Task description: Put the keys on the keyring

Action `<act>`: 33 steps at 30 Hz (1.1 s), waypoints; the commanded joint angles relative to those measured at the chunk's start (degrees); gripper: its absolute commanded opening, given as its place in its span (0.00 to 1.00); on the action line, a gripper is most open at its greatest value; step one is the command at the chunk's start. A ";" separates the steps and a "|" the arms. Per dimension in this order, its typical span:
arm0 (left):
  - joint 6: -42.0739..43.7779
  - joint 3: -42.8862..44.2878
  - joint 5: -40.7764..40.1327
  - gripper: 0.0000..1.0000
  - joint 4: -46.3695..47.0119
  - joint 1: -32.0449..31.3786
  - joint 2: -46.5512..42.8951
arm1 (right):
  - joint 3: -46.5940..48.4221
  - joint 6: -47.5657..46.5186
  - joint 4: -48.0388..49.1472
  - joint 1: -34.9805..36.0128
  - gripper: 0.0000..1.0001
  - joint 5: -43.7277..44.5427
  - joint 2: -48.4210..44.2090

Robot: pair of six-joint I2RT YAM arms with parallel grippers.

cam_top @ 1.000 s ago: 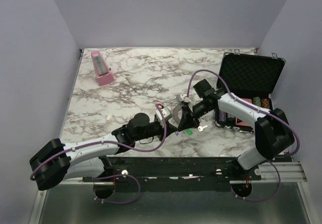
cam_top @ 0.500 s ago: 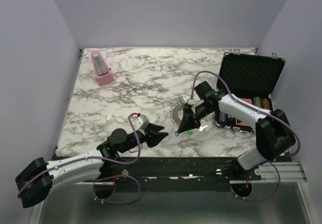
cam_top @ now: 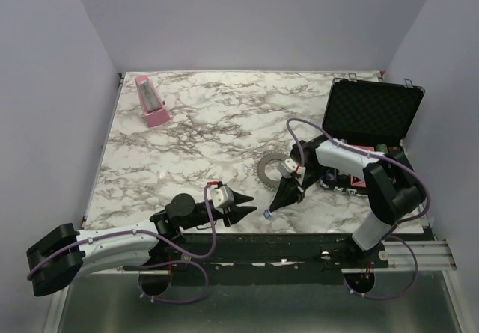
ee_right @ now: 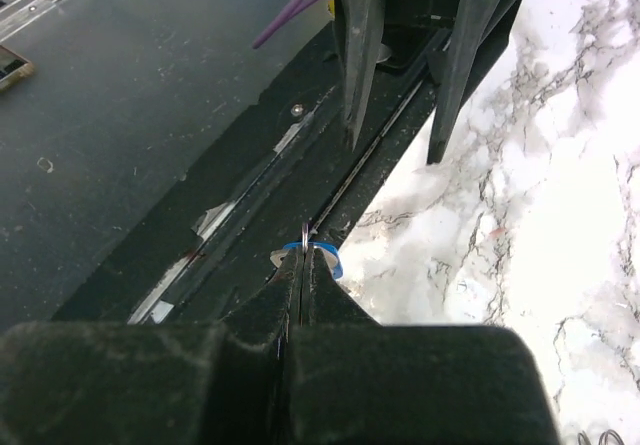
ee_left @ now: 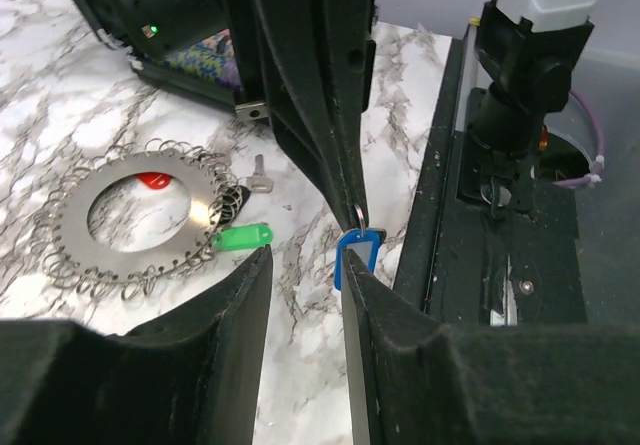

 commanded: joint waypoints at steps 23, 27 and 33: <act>15.39 7.38 -10.43 0.45 -9.65 -7.74 3.61 | 1.01 1.34 14.12 0.92 0.01 28.00 -17.47; 17.67 10.63 -10.43 0.45 -8.34 -8.18 8.79 | 1.36 2.22 14.38 1.18 0.01 28.98 -17.83; 18.64 14.59 -10.43 0.41 -5.52 -8.36 16.36 | 0.84 3.45 14.64 1.18 0.01 27.40 -18.35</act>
